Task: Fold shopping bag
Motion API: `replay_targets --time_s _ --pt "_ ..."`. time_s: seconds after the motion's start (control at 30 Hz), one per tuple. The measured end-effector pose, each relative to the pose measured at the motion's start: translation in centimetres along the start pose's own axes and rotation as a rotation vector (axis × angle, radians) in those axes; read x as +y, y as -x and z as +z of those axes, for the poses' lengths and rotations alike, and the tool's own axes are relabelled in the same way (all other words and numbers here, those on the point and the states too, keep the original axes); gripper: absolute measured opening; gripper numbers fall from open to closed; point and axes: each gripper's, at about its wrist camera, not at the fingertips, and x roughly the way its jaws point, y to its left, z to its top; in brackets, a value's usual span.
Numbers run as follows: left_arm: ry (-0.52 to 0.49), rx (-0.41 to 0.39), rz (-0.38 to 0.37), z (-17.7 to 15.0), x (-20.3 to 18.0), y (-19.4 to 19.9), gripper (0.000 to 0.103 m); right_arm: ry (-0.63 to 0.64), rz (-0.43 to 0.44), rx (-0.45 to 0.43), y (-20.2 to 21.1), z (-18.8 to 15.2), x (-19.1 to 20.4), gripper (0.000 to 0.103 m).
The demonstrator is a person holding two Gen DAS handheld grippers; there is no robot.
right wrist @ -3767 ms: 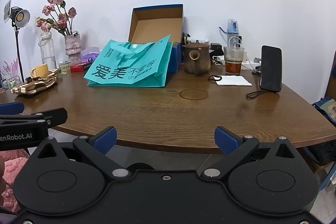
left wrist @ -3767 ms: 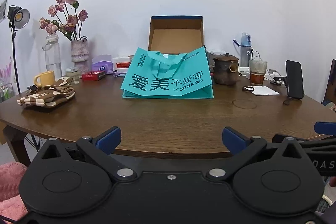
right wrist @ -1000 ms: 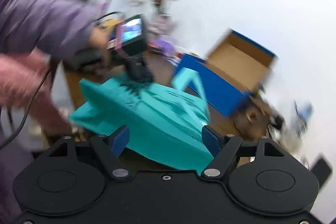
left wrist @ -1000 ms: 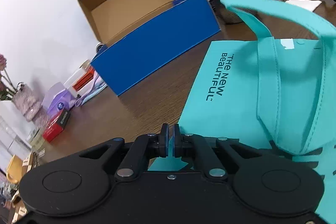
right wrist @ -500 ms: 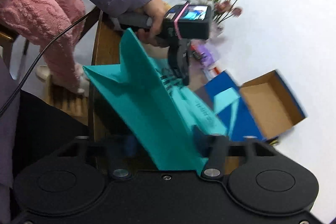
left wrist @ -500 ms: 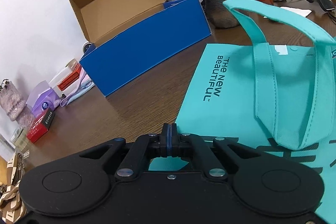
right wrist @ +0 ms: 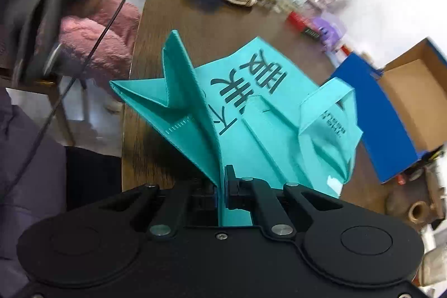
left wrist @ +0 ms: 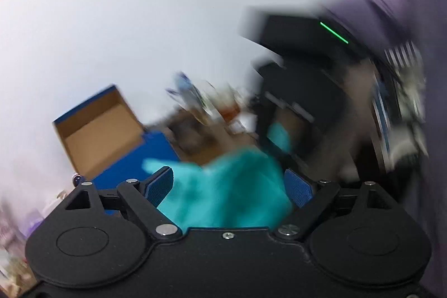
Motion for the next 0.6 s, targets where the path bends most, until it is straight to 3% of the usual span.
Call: replay_targets --time_s 0.07,0.13,0.17,0.2,0.23,0.3,0.4,0.47,0.53,0.6 --pt "0.006 0.016 0.035 -0.7 -0.7 -0.6 0.086 0.014 0.028 0.034 -0.1 0.5 0.0 0.004" --pt "0.006 -0.005 0.044 -0.7 -0.7 -1.0 0.075 0.028 0.054 0.052 -0.3 1.1 0.4 0.004" --pt "0.012 -0.012 0.033 -0.6 -0.5 -1.2 0.055 0.042 0.06 0.059 -0.3 1.5 0.6 0.005" --pt "0.062 0.011 -0.012 -0.8 0.3 -1.6 0.022 0.051 0.062 0.063 -0.3 1.8 0.5 0.005" --pt "0.112 0.035 -0.057 -0.9 1.1 -2.0 0.012 0.059 0.058 0.069 -0.2 1.9 0.9 0.006" --pt "0.181 0.051 -0.119 -1.2 2.2 -2.3 0.012 0.057 0.044 0.072 0.3 1.7 1.4 0.007" --pt "0.25 0.037 -0.166 -2.4 3.9 -1.8 0.012 0.053 -0.001 -0.009 2.3 0.0 2.0 0.015" --pt "0.331 0.04 -0.193 -3.4 5.6 -1.7 0.012 0.075 -0.07 -0.084 3.8 -1.4 2.7 0.058" --pt "0.443 0.045 -0.235 -4.6 7.5 -1.3 0.012 0.13 -0.169 -0.176 4.5 -4.3 3.8 0.077" --pt "0.515 0.045 -0.276 -5.3 8.7 -1.2 0.012 0.17 -0.241 -0.234 5.0 -6.8 4.5 0.078"
